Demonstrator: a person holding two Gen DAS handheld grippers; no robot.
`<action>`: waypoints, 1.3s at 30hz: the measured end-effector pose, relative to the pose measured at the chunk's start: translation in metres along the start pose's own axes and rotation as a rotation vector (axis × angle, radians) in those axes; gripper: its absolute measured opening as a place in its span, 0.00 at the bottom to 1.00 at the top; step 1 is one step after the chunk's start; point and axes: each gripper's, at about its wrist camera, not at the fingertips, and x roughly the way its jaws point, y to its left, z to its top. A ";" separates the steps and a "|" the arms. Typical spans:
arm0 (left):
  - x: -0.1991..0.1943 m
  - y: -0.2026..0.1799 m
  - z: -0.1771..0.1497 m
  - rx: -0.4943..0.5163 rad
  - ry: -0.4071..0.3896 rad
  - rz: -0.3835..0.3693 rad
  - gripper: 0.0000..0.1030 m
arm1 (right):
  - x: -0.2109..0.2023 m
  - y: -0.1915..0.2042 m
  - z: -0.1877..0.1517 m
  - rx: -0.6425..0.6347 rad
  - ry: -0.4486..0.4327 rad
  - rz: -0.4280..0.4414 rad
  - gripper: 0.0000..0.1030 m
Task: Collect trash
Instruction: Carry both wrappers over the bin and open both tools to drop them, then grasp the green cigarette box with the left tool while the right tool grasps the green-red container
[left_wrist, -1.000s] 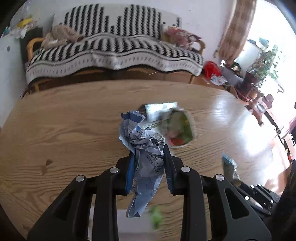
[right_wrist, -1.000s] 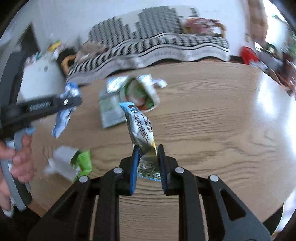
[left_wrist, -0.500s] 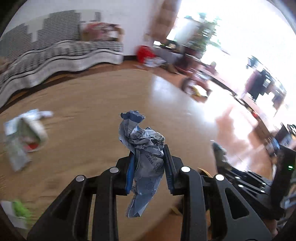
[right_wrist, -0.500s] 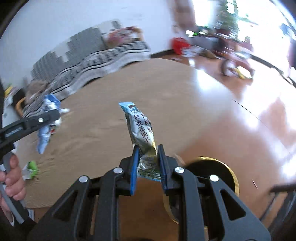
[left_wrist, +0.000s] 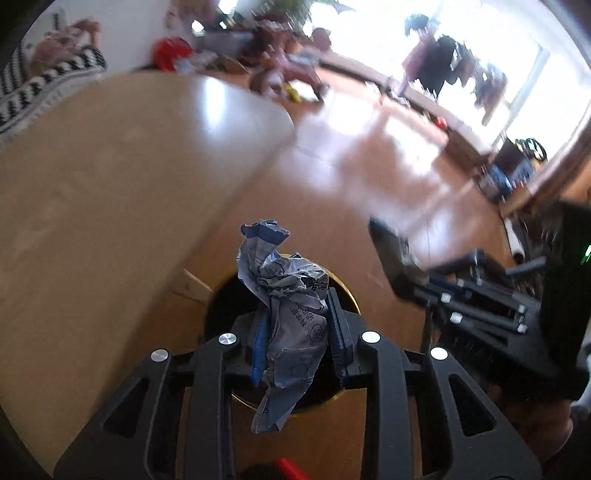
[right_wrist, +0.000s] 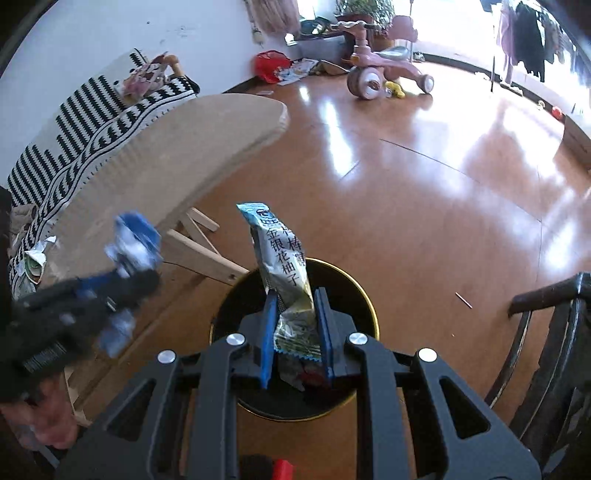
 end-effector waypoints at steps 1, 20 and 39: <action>0.008 0.001 -0.001 0.004 0.025 -0.004 0.27 | 0.001 -0.003 -0.001 0.004 0.002 -0.001 0.20; 0.020 0.005 -0.007 -0.015 0.073 0.005 0.57 | 0.012 0.007 0.000 -0.006 0.020 0.006 0.20; -0.039 0.042 -0.008 -0.179 -0.055 0.017 0.69 | 0.015 0.025 0.008 -0.020 0.039 0.043 0.59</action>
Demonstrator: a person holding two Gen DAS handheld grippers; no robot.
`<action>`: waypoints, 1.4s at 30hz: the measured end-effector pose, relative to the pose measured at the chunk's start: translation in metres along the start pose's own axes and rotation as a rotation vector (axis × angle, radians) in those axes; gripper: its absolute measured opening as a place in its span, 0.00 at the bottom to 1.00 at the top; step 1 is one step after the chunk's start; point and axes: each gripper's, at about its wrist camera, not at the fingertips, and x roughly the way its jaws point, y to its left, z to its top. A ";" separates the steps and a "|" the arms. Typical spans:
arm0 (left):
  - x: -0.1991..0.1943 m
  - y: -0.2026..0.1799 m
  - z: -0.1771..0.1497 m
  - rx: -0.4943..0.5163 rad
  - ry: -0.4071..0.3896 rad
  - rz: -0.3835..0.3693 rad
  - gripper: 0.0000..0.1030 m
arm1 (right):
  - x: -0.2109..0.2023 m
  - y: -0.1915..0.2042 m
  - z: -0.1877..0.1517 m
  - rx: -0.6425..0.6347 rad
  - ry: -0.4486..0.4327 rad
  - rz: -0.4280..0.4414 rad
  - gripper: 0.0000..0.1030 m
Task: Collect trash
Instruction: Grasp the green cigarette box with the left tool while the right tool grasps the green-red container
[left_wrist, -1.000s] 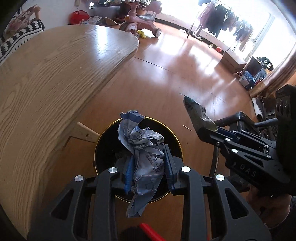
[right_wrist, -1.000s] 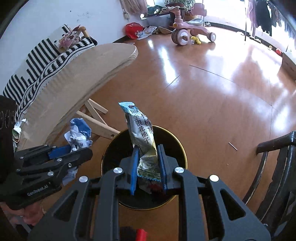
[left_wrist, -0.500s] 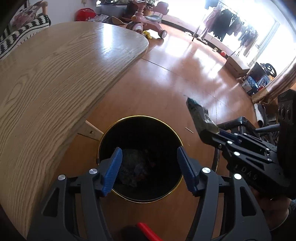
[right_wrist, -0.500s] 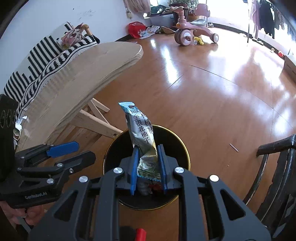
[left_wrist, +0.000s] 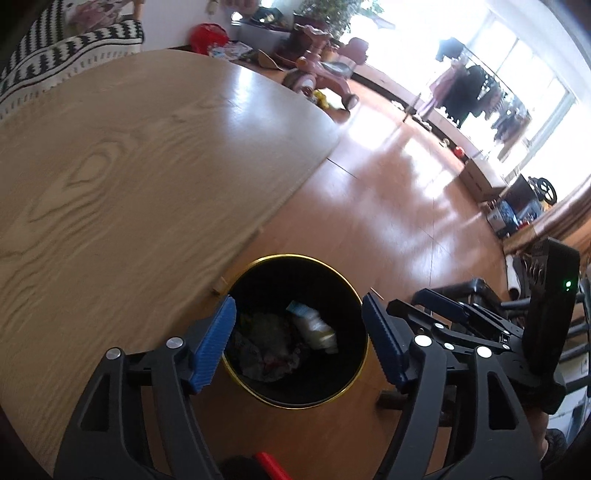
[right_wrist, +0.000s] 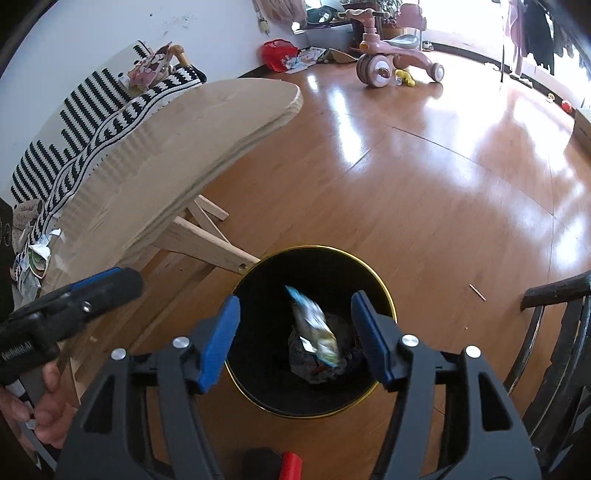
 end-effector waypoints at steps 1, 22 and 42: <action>-0.006 0.002 0.001 -0.008 -0.009 0.000 0.70 | -0.002 0.003 0.001 -0.006 -0.002 0.002 0.59; -0.249 0.235 -0.052 -0.333 -0.292 0.440 0.90 | -0.005 0.290 0.026 -0.408 -0.031 0.259 0.69; -0.223 0.394 -0.049 -0.562 -0.233 0.440 0.90 | 0.144 0.512 0.037 -0.613 0.126 0.445 0.57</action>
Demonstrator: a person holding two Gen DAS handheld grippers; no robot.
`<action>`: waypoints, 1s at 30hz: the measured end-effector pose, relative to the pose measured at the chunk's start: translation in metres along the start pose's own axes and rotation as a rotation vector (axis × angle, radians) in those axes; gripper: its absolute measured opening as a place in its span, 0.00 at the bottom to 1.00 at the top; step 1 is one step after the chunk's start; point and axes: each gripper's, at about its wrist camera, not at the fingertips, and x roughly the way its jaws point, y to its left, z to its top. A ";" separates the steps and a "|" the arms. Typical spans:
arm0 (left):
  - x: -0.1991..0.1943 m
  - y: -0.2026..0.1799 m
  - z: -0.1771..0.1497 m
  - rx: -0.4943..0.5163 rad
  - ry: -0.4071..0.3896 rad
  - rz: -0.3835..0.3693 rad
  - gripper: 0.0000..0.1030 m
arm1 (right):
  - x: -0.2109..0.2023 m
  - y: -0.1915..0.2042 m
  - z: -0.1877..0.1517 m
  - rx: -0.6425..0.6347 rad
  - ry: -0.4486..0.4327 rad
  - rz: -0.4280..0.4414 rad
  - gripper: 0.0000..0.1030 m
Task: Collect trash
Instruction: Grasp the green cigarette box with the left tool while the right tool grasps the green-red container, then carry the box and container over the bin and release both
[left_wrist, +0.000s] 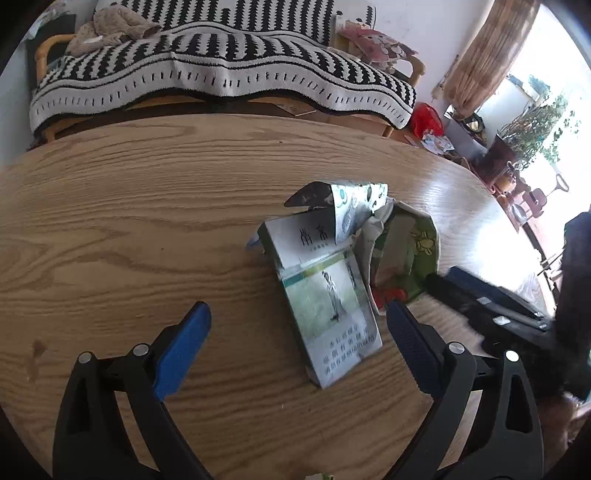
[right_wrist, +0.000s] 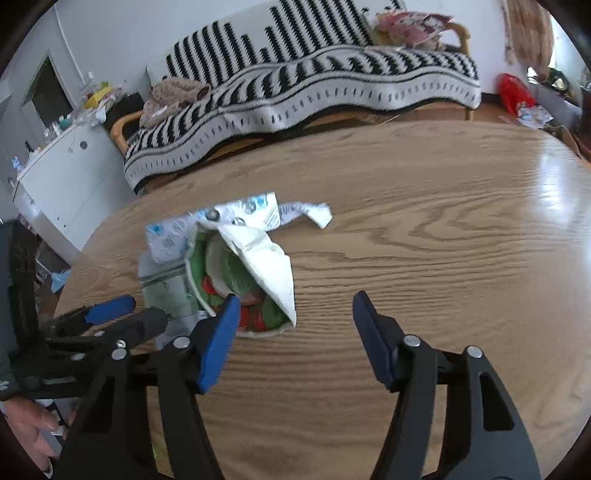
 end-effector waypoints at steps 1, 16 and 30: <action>0.002 0.000 0.000 -0.004 0.015 -0.004 0.90 | 0.007 0.001 0.001 -0.008 0.007 0.006 0.54; 0.006 -0.012 0.008 0.014 0.037 -0.089 0.22 | -0.017 -0.002 -0.004 -0.004 -0.022 0.024 0.15; -0.072 -0.043 -0.002 0.049 -0.053 -0.055 0.10 | -0.132 -0.036 -0.060 0.106 -0.103 -0.105 0.15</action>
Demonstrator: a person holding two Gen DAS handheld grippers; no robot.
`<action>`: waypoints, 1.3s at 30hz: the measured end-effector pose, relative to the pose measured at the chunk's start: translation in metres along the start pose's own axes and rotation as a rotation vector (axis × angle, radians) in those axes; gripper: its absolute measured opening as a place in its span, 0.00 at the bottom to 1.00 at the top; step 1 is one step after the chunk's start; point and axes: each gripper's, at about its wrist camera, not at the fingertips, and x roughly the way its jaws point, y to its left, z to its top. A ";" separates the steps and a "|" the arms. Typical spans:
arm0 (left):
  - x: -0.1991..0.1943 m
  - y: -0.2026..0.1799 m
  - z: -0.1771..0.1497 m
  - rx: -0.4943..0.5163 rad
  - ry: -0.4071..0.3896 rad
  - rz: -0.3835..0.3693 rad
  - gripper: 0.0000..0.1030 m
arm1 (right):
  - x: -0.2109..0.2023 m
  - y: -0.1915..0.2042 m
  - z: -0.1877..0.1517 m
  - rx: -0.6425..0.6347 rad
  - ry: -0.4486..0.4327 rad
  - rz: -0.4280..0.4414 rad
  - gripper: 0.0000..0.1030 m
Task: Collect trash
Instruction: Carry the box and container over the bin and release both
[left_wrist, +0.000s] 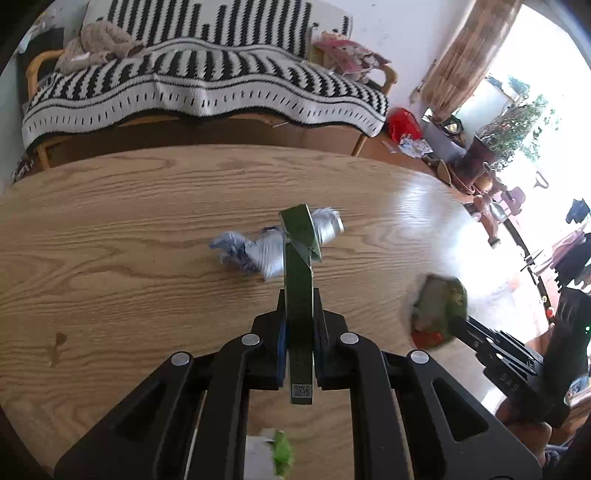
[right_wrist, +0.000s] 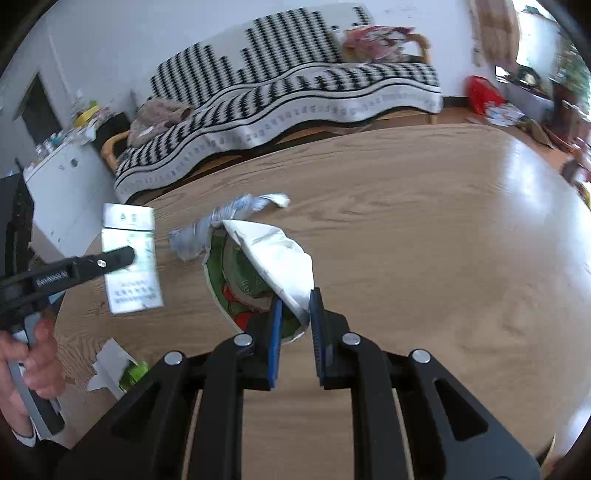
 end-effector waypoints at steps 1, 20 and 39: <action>-0.006 -0.005 -0.001 0.005 -0.013 -0.008 0.10 | -0.017 -0.012 -0.005 0.017 -0.012 -0.025 0.15; 0.020 -0.297 -0.121 0.451 0.133 -0.406 0.10 | -0.223 -0.229 -0.185 0.413 -0.082 -0.431 0.15; 0.119 -0.390 -0.234 0.624 0.397 -0.431 0.10 | -0.231 -0.282 -0.242 0.536 -0.052 -0.458 0.15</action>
